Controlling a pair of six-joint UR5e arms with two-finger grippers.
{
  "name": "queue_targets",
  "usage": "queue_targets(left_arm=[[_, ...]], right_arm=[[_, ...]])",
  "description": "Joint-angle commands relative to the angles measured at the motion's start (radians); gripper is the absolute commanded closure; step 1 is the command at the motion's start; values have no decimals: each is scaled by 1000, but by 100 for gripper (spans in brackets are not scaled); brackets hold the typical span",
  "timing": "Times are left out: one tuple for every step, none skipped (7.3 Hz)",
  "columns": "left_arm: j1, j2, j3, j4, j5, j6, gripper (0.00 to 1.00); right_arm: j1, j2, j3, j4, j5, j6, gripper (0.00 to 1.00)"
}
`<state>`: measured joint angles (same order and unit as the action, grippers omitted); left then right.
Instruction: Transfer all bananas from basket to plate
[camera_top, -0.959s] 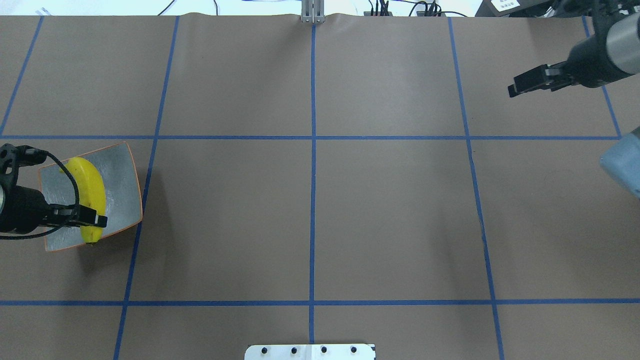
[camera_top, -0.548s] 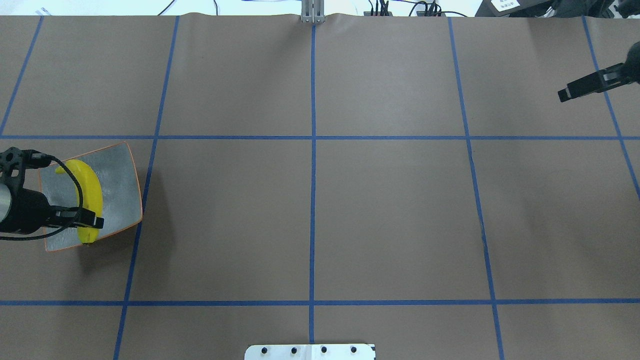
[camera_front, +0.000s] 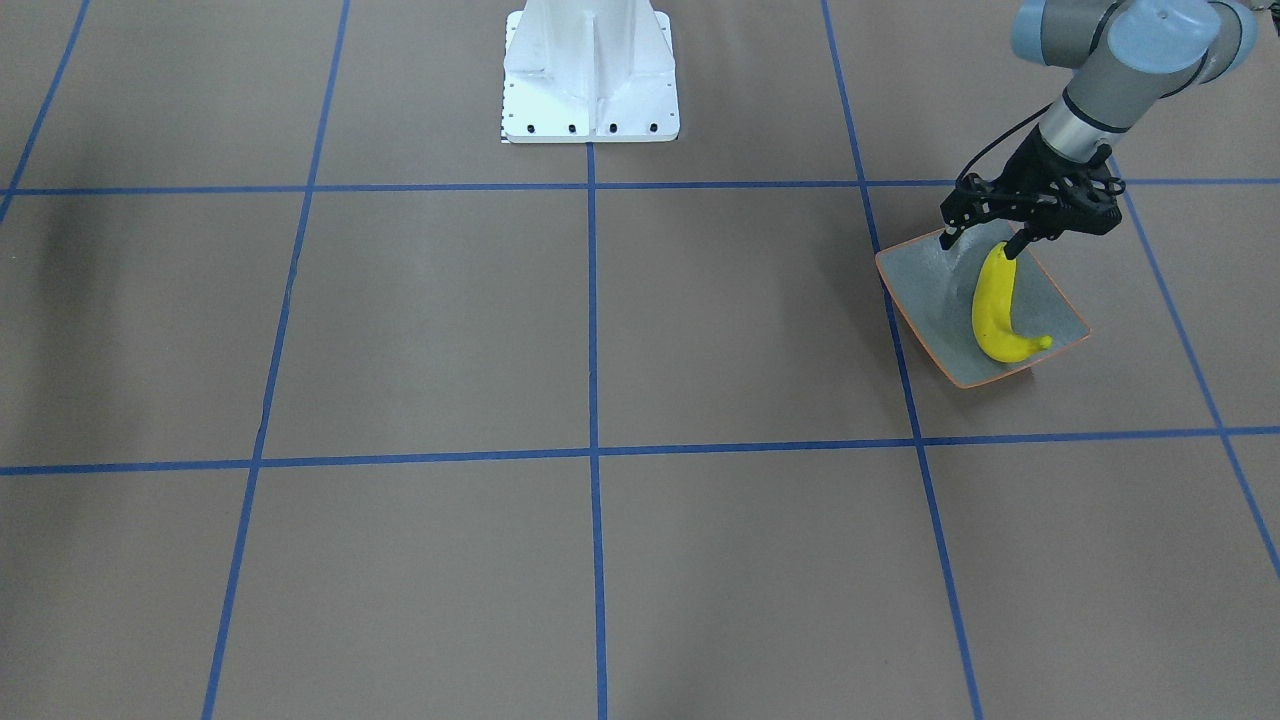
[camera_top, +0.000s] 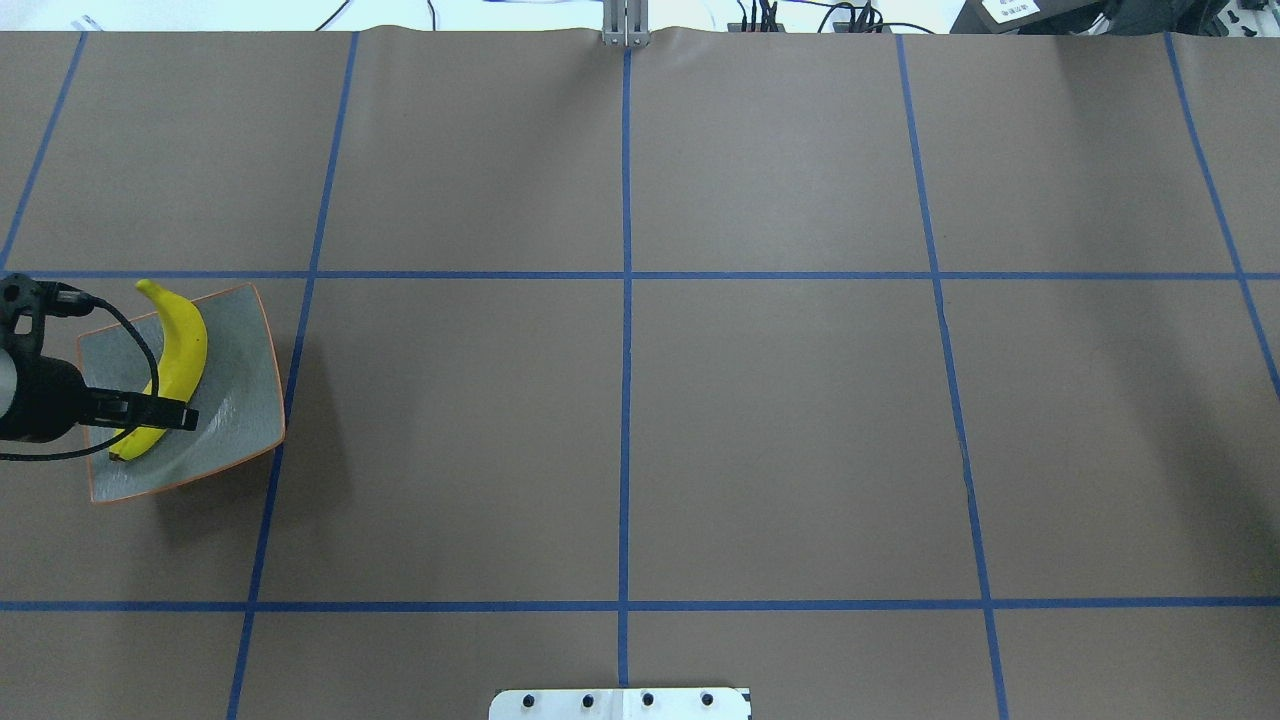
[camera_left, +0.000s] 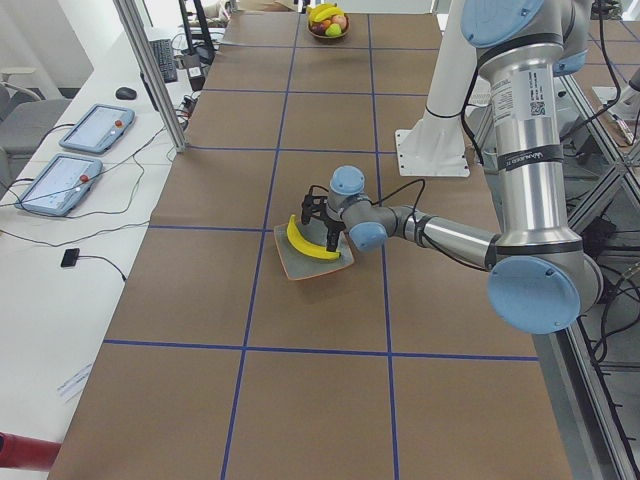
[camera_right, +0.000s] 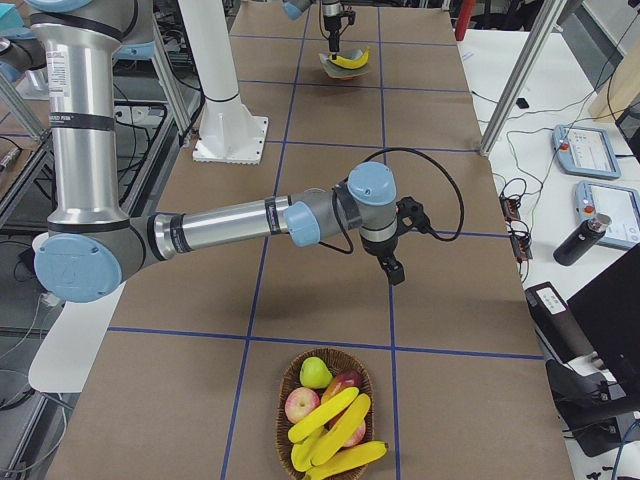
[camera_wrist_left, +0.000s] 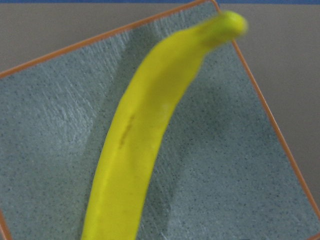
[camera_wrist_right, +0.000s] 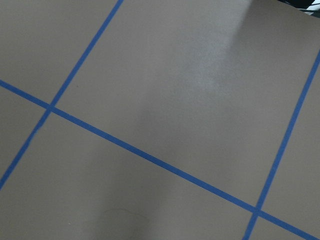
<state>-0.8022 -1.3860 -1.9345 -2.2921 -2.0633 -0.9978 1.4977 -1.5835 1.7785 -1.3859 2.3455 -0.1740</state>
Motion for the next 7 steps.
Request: queue_targets(left_arm=[[-159, -4, -46, -1, -169, 39, 0], [-187, -4, -60, -1, -196, 45, 0], [-187, -10, -63, -1, -196, 45, 0], [-189, -18, -63, -1, -196, 45, 0], [-187, -19, -63, -1, -196, 45, 0], [-187, -21, -63, -1, -195, 45, 0], [-189, -27, -64, -1, -195, 45, 0]], right_arm=[[99, -6, -110, 2, 17, -184, 0], [123, -16, -160, 10, 15, -291, 0], [136, -36, -212, 13, 11, -390, 0], [154, -73, -234, 16, 11, -415, 0], [163, -114, -240, 18, 11, -414, 0], [195, -118, -282, 18, 11, -414, 1], [223, -115, -322, 18, 14, -414, 2]])
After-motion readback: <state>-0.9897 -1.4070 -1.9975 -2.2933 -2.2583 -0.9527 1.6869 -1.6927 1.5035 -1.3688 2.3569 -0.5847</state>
